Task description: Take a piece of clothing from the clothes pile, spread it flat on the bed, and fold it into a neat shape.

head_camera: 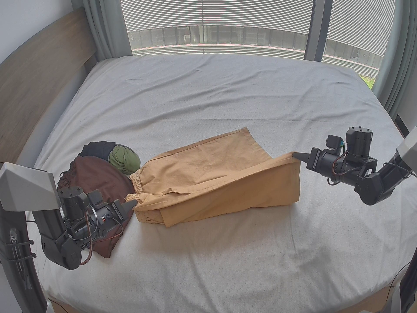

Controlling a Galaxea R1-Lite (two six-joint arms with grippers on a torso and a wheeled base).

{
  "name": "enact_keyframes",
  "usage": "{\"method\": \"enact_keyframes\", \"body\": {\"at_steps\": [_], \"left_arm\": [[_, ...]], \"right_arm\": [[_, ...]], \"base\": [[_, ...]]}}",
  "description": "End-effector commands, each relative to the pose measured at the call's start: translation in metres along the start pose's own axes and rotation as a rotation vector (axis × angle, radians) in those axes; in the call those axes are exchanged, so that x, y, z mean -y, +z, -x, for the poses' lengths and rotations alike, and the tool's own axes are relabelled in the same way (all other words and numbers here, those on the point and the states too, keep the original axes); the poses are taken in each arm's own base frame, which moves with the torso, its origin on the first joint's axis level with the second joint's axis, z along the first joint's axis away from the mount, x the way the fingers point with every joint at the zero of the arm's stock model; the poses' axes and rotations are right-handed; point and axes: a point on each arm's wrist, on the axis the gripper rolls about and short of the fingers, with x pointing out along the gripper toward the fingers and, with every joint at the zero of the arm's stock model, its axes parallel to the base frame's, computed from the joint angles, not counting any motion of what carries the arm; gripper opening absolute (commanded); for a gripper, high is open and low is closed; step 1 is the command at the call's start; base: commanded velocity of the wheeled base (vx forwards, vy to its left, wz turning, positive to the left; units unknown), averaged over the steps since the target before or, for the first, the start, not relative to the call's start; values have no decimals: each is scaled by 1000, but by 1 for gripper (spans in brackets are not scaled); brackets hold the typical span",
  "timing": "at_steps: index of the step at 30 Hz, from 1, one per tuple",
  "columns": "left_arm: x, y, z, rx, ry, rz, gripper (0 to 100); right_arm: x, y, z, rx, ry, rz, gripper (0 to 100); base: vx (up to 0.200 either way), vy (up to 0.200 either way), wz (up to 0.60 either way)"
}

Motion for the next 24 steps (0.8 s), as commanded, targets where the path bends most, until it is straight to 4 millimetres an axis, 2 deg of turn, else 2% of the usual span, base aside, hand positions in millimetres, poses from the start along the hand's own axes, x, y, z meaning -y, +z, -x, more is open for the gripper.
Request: {"method": "enact_keyframes", "body": {"at_steps": [1,16,24], "left_arm": [[0,0,-2,5,0,0,0],[-1,6,-9,61,31,25,0],[-3,8,-14,75,36,27,0]], "right_arm": [[-2,14,-9,20,9,10,0],[-1,43,-48,-15,3,8,0],[1,53,-60,-11,1,12,0]], "base": [[0,0,0],[0,0,0],[0,0,0]]}}
